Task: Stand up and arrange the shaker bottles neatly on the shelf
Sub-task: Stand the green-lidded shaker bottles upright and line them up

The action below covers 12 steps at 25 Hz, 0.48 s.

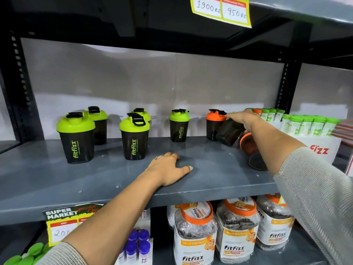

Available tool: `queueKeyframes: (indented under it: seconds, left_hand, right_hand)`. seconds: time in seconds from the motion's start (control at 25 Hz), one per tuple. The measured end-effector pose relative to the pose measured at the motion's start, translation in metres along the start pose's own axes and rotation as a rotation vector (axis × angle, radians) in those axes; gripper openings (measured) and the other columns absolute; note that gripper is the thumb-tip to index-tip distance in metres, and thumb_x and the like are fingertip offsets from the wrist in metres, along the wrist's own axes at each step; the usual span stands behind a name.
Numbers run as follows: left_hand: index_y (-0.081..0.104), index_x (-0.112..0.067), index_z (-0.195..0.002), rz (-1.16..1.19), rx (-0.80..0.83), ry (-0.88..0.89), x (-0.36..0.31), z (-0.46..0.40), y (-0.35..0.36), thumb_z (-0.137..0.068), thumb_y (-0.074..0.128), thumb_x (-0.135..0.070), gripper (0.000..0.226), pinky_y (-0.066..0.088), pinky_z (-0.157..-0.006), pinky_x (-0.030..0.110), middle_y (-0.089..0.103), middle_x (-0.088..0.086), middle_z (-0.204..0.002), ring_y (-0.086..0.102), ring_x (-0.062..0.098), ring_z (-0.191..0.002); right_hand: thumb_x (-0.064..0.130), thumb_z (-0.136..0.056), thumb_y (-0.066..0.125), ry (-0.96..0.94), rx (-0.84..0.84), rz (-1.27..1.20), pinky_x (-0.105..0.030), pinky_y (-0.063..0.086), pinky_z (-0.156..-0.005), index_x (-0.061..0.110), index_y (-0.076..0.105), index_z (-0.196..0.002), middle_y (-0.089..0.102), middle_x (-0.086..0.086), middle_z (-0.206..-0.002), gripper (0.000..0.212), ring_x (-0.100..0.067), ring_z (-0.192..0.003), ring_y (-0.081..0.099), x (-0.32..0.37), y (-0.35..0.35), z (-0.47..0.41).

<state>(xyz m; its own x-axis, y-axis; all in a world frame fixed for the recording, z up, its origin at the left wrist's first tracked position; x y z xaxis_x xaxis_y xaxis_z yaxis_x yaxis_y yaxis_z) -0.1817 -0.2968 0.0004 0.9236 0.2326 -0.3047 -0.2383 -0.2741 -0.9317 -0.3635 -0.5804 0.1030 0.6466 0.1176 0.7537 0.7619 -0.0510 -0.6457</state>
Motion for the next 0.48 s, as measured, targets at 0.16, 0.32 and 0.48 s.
queueKeyframes:
  seconds: [0.16, 0.32, 0.48]
  left_hand:
    - [0.044, -0.016, -0.144, 0.014, -0.001, 0.004, 0.001, -0.001, 0.000, -0.087, 0.046, -0.066, 0.076, 0.034, -0.110, 0.038, 0.044, 0.006, -0.149, 0.043, 0.028, -0.135]
    - [0.056, -0.014, -0.133, 0.107, -0.019, -0.001, 0.002, 0.004, -0.005, -0.084, 0.058, -0.059, 0.066, 0.039, -0.108, 0.038, 0.053, 0.006, -0.141, 0.049, 0.025, -0.129]
    - [0.062, -0.014, -0.126, 0.181, -0.100, -0.020, 0.009, 0.013, -0.017, -0.081, 0.068, -0.052, 0.059, 0.043, -0.104, 0.036, 0.059, 0.005, -0.136, 0.054, 0.023, -0.125]
  right_hand:
    - [0.056, -0.031, 0.074, -0.040, -0.096, -0.068, -0.036, 0.056, -0.067, 0.017, 0.055, -0.109, 0.048, -0.013, -0.126, 0.090, -0.029, -0.106, 0.054, 0.011, -0.027, 0.003]
    - [0.051, -0.051, 0.080, -0.101, -0.166, -0.089, -0.036, 0.053, -0.090, 0.020, 0.050, -0.121, 0.034, -0.016, -0.135, 0.083, -0.031, -0.115, 0.047, 0.025, -0.063, 0.052]
    - [0.045, -0.063, 0.081, -0.344, -0.140, -0.130, -0.031, 0.044, -0.102, 0.022, 0.051, -0.124, 0.037, -0.015, -0.134, 0.072, -0.028, -0.118, 0.045, 0.055, -0.053, 0.107]
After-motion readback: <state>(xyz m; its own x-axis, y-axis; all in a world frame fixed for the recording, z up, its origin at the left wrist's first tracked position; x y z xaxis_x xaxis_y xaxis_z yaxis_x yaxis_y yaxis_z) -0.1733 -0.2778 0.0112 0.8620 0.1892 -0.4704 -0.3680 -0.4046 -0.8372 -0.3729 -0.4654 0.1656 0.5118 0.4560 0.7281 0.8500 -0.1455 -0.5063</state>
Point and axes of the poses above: each hand's wrist, its own z-axis away from the middle knuckle, its own y-axis out of the palm, x = y × z, the point moved 6 cm from there along -z, towards the middle knuckle
